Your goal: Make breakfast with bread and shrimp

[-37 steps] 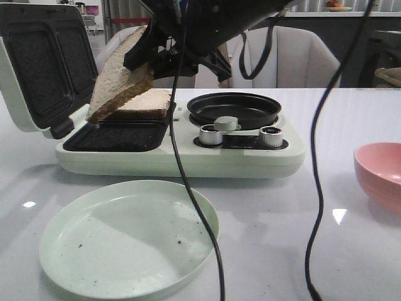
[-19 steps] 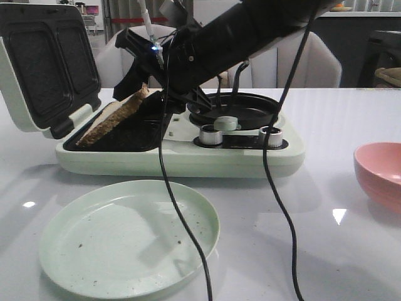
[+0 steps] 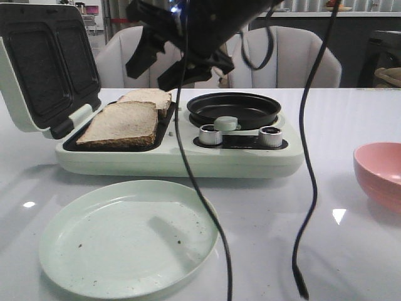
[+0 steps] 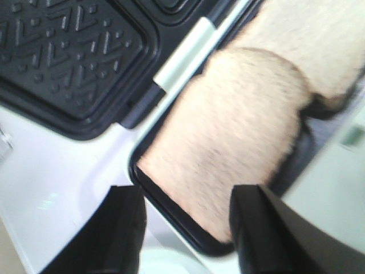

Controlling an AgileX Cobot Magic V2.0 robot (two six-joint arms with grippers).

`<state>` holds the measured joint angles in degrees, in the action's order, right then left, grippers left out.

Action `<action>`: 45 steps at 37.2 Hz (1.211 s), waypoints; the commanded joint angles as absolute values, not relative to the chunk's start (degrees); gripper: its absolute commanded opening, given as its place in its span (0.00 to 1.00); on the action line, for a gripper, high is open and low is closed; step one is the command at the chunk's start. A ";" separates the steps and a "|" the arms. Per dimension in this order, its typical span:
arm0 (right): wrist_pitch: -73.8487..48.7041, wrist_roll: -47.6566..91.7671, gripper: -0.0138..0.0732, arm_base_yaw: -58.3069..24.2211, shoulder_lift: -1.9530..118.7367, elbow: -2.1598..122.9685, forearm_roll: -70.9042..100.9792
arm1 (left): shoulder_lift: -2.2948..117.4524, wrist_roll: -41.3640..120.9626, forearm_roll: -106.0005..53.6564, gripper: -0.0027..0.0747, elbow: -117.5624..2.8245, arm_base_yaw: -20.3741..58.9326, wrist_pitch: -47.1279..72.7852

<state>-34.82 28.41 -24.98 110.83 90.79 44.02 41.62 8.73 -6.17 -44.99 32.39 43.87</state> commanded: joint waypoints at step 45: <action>-44.63 0.96 0.57 -24.46 47.11 43.61 -2.61 | 41.44 8.32 -6.97 0.60 -46.48 32.76 39.52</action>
<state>-48.44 1.11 -24.83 48.08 42.38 -1.88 41.62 8.73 -6.17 -44.99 32.39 43.87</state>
